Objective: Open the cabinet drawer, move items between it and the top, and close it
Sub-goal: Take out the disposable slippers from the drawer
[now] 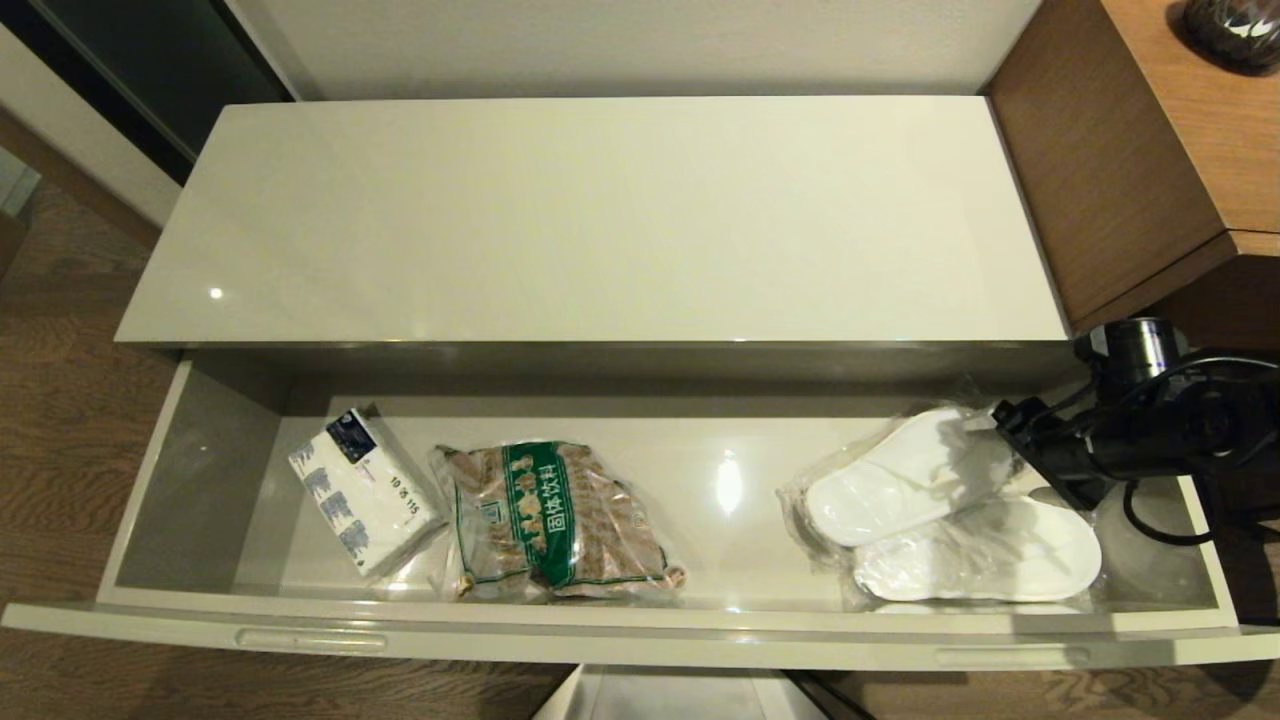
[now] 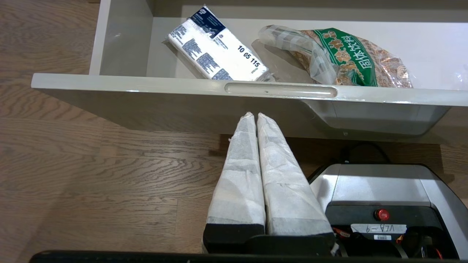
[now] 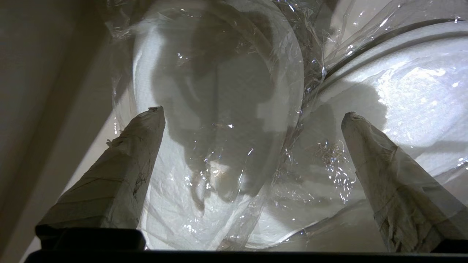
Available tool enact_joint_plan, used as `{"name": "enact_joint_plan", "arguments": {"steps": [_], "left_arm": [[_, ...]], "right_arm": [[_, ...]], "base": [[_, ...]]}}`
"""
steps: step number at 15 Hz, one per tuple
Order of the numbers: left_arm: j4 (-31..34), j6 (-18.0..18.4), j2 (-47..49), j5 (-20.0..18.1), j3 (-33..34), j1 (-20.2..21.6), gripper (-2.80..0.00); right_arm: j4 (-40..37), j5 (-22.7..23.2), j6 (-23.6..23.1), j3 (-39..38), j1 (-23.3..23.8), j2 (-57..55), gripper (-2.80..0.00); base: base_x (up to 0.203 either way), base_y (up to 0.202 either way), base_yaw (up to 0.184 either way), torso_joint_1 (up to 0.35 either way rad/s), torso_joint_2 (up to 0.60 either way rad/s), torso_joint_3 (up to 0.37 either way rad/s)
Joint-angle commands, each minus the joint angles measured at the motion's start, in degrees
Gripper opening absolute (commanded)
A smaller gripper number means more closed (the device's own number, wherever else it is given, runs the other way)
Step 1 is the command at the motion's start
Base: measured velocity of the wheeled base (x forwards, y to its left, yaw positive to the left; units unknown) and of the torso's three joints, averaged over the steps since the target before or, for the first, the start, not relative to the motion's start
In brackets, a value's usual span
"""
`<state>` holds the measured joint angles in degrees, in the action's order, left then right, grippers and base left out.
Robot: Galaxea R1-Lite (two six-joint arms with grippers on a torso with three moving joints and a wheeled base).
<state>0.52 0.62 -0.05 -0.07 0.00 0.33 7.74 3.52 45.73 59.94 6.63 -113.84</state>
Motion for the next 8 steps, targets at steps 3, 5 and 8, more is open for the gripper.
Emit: {"name": "enact_joint_plan", "arguments": {"steps": [3, 5, 8], "left_arm": [[0.0, -0.01, -0.04, -0.01, 0.0, 0.02, -2.8], [0.0, -0.01, -0.04, -0.01, 0.0, 0.02, -2.8], [0.0, -0.01, -0.04, -0.01, 0.0, 0.02, -2.8]], "right_arm": [[0.61, 0.08, 0.3, -0.14, 0.08, -1.99, 0.0], [2.1, 0.08, 0.06, -0.53, 0.14, -3.32, 0.0], [2.4, 0.08, -0.36, -0.53, 0.14, -6.13, 0.0]], "base": [[0.0, 0.0, 0.0, 0.0, 0.0, 0.0], [0.0, 0.0, 0.0, 0.0, 0.0, 0.0], [0.0, 0.0, 0.0, 0.0, 0.0, 0.0]]}}
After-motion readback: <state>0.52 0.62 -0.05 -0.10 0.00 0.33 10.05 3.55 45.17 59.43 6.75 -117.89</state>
